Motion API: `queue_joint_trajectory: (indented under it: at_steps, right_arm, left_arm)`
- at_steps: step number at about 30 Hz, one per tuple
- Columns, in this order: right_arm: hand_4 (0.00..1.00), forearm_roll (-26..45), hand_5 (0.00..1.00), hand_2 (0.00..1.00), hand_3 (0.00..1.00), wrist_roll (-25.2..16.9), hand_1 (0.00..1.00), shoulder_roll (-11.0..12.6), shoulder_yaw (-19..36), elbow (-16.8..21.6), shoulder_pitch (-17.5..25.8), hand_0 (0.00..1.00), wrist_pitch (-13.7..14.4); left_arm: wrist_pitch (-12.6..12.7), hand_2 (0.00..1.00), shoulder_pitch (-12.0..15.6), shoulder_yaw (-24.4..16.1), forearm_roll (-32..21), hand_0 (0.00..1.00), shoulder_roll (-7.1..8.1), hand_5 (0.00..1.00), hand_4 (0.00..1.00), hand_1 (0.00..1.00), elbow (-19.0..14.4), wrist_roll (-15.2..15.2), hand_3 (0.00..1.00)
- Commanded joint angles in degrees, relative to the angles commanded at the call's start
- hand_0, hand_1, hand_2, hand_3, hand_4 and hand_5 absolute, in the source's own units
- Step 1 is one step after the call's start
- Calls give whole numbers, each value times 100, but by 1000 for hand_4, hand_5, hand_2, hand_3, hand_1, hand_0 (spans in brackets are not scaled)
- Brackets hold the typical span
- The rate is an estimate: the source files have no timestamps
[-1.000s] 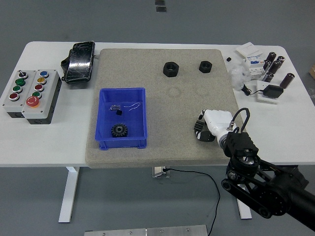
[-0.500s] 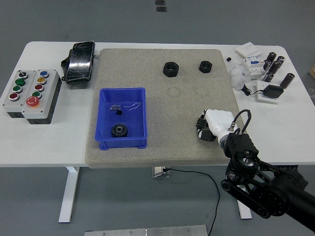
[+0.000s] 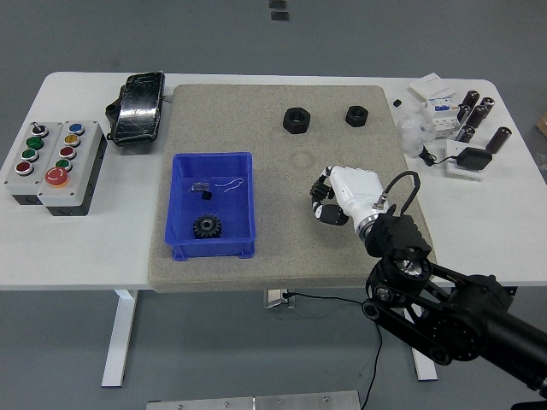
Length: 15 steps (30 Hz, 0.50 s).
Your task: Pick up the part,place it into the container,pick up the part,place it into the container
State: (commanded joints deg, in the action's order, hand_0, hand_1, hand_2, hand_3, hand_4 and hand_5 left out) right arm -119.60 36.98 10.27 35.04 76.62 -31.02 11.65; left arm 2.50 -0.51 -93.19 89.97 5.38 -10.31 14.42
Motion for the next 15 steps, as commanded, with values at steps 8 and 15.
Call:
queue_joint_trajectory:
  at_steps: [8,15]
  right_arm:
    - [543,79,303,498,600,0,485,-467,-690,152,-434,276,492]
    - [551,465,307,652,664,-209,628,-623,-1132,95,-635,432,595]
  left_arm:
    - [-3,553,12,-22,30,662,-2,381,701,630,0,23,605]
    - [-2,553,0,-50,57,662,13,381,701,630,0,36,605]
